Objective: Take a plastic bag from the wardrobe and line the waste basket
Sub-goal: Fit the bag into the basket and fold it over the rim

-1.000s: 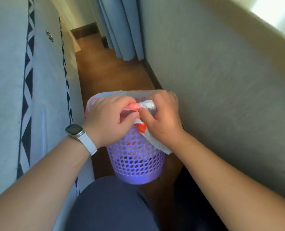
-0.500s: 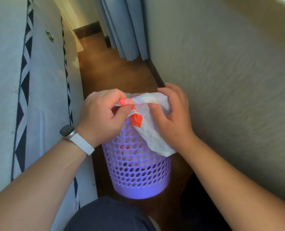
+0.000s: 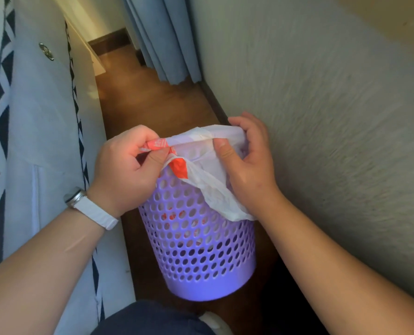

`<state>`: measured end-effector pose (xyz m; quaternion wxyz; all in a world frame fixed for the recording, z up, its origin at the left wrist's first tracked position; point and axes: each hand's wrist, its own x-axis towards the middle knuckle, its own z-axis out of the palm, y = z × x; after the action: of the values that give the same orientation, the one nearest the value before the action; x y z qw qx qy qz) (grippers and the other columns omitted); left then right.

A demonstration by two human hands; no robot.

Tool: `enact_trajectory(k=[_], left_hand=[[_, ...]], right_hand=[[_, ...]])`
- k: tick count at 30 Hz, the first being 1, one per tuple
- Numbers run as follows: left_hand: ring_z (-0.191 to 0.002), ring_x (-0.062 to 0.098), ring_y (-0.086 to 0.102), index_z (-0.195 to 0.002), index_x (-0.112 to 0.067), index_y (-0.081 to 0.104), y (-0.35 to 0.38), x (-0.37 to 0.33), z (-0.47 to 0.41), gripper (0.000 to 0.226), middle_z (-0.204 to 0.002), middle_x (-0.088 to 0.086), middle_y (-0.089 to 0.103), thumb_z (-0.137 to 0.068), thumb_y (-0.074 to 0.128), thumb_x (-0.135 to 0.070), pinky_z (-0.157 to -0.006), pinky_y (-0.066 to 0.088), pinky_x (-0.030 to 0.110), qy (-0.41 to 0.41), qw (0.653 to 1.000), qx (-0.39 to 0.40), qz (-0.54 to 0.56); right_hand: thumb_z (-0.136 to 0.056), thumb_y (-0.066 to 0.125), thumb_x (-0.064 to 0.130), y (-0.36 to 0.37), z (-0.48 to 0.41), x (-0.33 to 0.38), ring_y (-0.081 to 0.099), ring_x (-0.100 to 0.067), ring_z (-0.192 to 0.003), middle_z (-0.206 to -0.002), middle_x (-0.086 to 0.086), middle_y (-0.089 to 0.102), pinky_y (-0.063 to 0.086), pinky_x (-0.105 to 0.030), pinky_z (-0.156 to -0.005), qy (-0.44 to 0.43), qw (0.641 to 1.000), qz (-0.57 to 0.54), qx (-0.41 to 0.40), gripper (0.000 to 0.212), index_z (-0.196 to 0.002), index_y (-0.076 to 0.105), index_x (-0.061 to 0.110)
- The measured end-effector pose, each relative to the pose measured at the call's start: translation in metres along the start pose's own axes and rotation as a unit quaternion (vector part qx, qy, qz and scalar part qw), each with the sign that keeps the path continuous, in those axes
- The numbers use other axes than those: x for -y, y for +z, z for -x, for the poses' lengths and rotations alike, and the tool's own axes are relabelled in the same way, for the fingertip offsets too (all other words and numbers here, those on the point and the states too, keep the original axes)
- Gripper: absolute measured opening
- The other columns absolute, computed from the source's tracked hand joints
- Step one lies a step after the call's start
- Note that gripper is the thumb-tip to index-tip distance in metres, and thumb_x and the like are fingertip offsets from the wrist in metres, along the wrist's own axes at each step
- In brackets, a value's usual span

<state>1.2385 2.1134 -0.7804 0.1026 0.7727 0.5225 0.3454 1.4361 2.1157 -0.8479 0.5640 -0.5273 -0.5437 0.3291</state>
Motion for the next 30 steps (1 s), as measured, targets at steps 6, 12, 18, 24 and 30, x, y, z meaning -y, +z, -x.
enact_trajectory(k=[6,12,18,24,30], left_hand=[[-0.060,0.001,0.049,-0.078,-0.023,0.053,0.000,-0.003,0.001,0.018,-0.067,-0.017,0.051,-0.092,0.050,-0.034,-0.054,0.038,0.023,0.015,1.000,0.003,0.009],[-0.068,0.023,0.053,-0.088,-0.009,0.062,-0.001,0.001,0.000,0.029,-0.075,0.000,0.057,-0.091,0.049,-0.035,-0.062,0.044,0.042,0.069,0.994,0.058,-0.069],[-0.081,0.025,0.061,-0.105,-0.010,0.067,0.004,-0.013,0.002,0.033,-0.091,0.005,0.067,-0.088,0.054,-0.035,-0.073,0.046,0.039,0.090,0.989,0.034,-0.110],[-0.084,0.027,0.060,-0.097,-0.014,0.065,0.019,-0.020,0.008,0.028,-0.088,0.004,0.067,-0.090,0.056,-0.038,-0.074,0.039,0.038,0.051,0.983,-0.022,-0.177],[-0.070,0.027,0.052,-0.082,-0.010,0.058,0.020,-0.019,0.008,0.026,-0.073,0.005,0.058,-0.093,0.055,-0.034,-0.067,0.033,0.035,0.042,0.984,-0.025,-0.170]], right_hand=[[-0.082,0.057,0.040,-0.006,-0.007,-0.007,0.055,-0.024,-0.112,-0.111,0.010,0.053,0.042,-0.051,-0.102,0.005,0.999,-0.027,-0.034,0.017,-0.097,0.051,0.041],[-0.085,0.055,0.035,-0.003,0.000,-0.009,0.053,-0.023,-0.104,-0.105,0.011,0.049,0.044,-0.050,-0.094,-0.039,0.998,0.013,-0.050,0.015,-0.099,0.050,0.030],[-0.086,0.059,0.035,0.008,0.006,-0.002,0.052,-0.024,-0.106,-0.109,-0.005,0.055,0.041,-0.044,-0.095,-0.093,0.990,0.096,-0.050,0.025,-0.103,0.056,0.017],[-0.089,0.058,0.036,0.017,0.016,0.008,0.052,-0.024,-0.104,-0.108,-0.008,0.056,0.039,-0.040,-0.095,-0.082,0.988,0.117,-0.055,0.029,-0.102,0.058,0.011],[-0.087,0.055,0.038,0.015,0.017,0.010,0.049,-0.020,-0.109,-0.114,-0.006,0.054,0.038,-0.037,-0.098,-0.044,0.993,0.103,-0.029,0.036,-0.108,0.057,0.010]])
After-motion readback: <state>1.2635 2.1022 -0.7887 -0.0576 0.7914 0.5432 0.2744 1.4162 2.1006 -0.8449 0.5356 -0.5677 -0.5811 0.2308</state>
